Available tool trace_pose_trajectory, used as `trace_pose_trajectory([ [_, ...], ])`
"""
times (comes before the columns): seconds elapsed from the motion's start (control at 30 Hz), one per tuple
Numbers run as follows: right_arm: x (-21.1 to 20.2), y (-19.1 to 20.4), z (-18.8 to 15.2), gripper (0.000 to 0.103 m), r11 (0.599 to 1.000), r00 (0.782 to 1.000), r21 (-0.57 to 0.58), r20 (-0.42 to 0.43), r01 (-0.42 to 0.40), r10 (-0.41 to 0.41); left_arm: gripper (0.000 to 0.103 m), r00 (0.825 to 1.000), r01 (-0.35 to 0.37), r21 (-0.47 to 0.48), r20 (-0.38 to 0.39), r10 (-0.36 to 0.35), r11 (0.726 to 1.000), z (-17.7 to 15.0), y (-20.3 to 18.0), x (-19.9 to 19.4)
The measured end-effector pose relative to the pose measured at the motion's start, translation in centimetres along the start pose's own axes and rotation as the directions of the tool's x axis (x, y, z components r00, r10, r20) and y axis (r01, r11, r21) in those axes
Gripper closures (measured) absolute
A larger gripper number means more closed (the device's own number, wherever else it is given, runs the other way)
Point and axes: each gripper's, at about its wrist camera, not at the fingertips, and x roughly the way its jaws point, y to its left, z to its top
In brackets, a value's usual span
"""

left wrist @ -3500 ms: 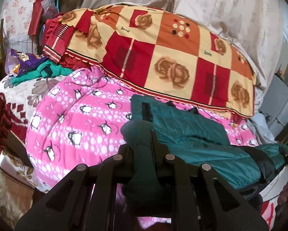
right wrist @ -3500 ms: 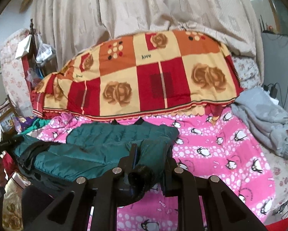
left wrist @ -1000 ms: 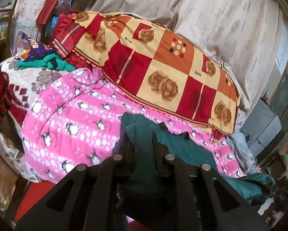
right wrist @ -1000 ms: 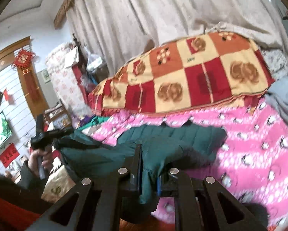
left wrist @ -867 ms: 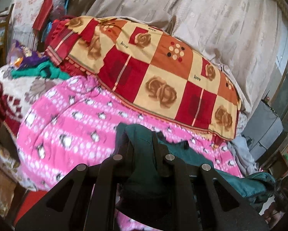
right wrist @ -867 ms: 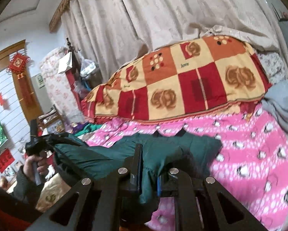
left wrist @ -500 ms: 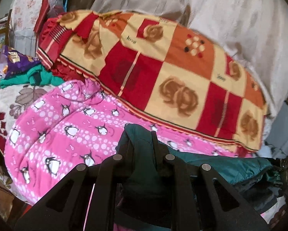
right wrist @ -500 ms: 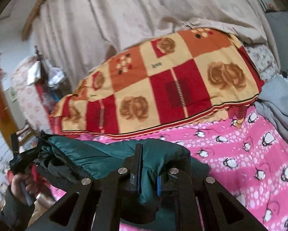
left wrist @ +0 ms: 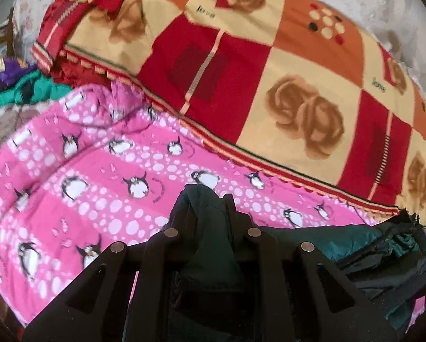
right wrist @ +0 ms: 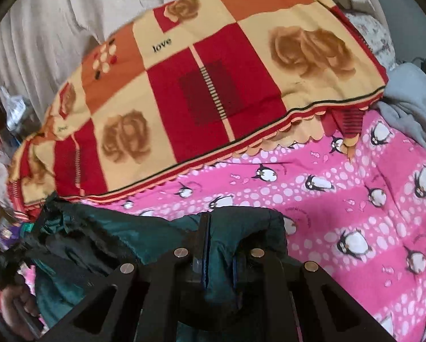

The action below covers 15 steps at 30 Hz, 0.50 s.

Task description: Fold large clothes

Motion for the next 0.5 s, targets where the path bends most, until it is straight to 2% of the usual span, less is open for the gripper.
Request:
trace_pose_trajectory([
  [0.17,3.3,0.9,-0.3,0.093,0.996,1.0,-0.087,-0.017,0.019,-0.021,0.085,0.999,-0.005,-0.066,-0.048,0.002,0.998,-1.7,1.5,3.6],
  [0.3,7.1,1.0,-1.1,0.093,0.993,0.993,-0.113,-0.113,0.028,-0.041,0.078,0.997,-0.02,-0.047,-0.07,0.016,0.999,-1.8,0.8,4.7],
  [0.37,8.4,0.7,-1.4,0.093,0.994,0.985,-0.102,-0.168,0.032,-0.049,0.075,0.995,-0.028,-0.037,-0.094,0.024,0.999,-1.8,0.6,5.2],
  [0.43,8.5,0.2,-1.4,0.091,0.997,0.982,-0.071,-0.186,0.021,-0.034,0.073,0.993,-0.024,-0.04,-0.113,0.019,0.999,-1.7,0.7,5.4],
  [0.5,8.3,-0.8,-1.3,0.088,1.0,0.979,0.001,-0.204,-0.014,0.014,0.068,0.992,0.014,-0.065,-0.122,-0.022,0.998,-1.5,1.2,5.4],
])
